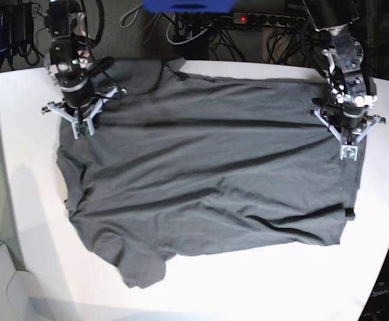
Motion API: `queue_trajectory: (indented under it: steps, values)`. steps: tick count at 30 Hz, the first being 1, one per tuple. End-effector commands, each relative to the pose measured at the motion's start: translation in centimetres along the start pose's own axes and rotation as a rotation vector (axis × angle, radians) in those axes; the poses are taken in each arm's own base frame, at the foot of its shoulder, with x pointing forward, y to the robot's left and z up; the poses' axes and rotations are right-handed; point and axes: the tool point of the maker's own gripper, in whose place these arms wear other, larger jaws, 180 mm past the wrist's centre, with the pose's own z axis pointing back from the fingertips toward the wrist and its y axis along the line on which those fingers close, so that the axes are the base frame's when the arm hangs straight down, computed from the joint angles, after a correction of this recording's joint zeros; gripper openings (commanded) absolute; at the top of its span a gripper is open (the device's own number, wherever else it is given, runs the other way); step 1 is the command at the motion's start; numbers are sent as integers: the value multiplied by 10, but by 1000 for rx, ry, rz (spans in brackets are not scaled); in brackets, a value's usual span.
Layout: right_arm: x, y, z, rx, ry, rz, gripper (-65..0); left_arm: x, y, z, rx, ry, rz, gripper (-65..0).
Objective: Layout the t-shirt on the table in an organized manner, then fold the t-shirt properly
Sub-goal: 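Drag the grasped fabric toward the collar end with both grippers, then reach both grippers back to the hem side and grasp fabric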
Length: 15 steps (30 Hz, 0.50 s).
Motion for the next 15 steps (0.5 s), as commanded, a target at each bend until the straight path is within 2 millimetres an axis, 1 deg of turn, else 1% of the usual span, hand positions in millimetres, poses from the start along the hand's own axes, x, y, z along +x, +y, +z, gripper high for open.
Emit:
queue_trajectory:
  steps: [1, 4, 5, 7, 8, 9, 11, 13, 15]
  values:
    - [17, -3, 3, -8, -53, 8, -650, -29, 0, 1, -2, 130, -30, -542]
    - [50, -10, 9, -26, -134, 20, -650, -5, 6, 10, 25, 64, -36, -542]
    - [57, -12, 9, -31, -147, 22, -650, 5, 9, 14, 36, 35, -38, -542]
    - [69, -17, 7, -42, -152, 24, -650, 19, 13, 22, 54, -5, -40, -542]
    - [75, -20, 4, -47, -148, 24, -650, 23, 16, 26, 64, -9, -41, -542]
    - [83, -23, 1, -50, -147, 26, -650, 32, 19, 29, 74, -18, -38, -542]
    - [96, -20, -4, -20, -142, 55, -650, 49, 26, 36, 97, -34, -28, -542]
    - [109, -21, -9, -2, -129, 80, -650, 69, 33, 42, 117, -64, -17, -542]
    - [121, -26, -12, -12, -124, 82, -650, 92, 39, 47, 133, -105, -1, -542]
